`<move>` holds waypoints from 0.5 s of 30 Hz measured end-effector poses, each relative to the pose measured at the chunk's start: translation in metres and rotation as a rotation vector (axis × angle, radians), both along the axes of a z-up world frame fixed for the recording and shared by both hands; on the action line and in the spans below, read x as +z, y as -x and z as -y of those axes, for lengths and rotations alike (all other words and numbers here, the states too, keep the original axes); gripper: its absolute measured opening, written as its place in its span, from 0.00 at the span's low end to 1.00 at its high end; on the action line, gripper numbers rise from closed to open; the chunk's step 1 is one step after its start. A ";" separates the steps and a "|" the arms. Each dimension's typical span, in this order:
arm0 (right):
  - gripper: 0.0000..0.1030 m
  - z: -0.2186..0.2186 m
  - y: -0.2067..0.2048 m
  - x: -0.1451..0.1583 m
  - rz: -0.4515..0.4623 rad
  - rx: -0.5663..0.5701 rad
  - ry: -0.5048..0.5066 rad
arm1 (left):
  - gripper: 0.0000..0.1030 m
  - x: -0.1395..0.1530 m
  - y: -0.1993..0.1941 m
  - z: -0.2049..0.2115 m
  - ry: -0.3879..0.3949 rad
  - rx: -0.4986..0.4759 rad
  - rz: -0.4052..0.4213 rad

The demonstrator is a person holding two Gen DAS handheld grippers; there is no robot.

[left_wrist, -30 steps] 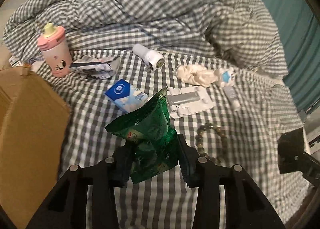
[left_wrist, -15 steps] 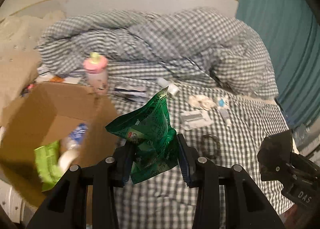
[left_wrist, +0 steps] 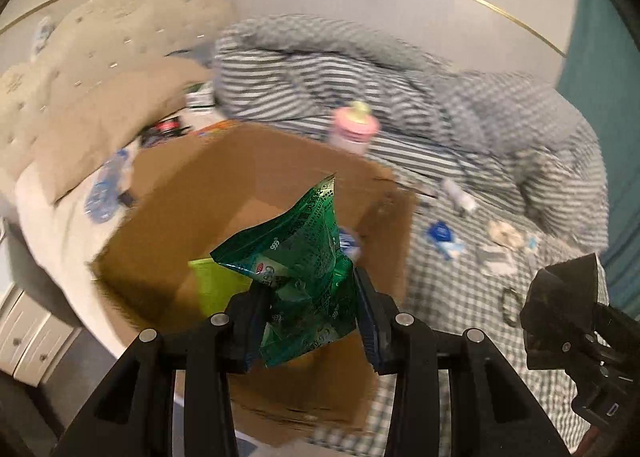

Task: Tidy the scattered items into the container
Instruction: 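Carry the sachet and black object to the box and release them, then move both tools back over the remaining items on the bed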

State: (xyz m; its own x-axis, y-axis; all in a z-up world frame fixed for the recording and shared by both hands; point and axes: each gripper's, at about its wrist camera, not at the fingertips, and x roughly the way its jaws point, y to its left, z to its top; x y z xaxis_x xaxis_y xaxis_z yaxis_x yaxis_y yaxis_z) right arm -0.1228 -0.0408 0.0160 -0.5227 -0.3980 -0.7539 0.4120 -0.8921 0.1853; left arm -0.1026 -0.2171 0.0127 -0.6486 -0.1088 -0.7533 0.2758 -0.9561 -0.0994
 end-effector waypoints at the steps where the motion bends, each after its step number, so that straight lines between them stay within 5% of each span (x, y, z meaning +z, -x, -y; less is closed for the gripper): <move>1: 0.61 0.012 0.004 -0.001 0.002 0.019 -0.003 | 0.40 -0.003 0.001 0.010 0.001 0.017 0.006; 8: 0.61 0.089 0.041 -0.019 0.028 0.115 -0.031 | 0.44 -0.041 0.015 0.047 -0.031 0.069 0.082; 9: 0.64 0.092 0.043 -0.021 0.028 0.111 -0.031 | 0.48 -0.045 0.018 0.047 -0.031 0.061 0.088; 11: 0.78 0.091 0.048 -0.024 0.030 0.088 -0.030 | 0.73 -0.051 0.020 0.048 -0.033 0.042 0.095; 15: 0.80 0.076 0.055 -0.029 0.032 0.049 -0.011 | 0.87 -0.051 0.024 0.046 -0.029 0.062 0.068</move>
State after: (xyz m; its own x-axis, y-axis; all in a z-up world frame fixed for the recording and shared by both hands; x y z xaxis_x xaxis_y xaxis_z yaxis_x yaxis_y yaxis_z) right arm -0.1781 -0.1172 -0.0127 -0.4786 -0.4139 -0.7743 0.4496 -0.8731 0.1888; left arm -0.1269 -0.2634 -0.0381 -0.5887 -0.1242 -0.7987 0.3413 -0.9339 -0.1063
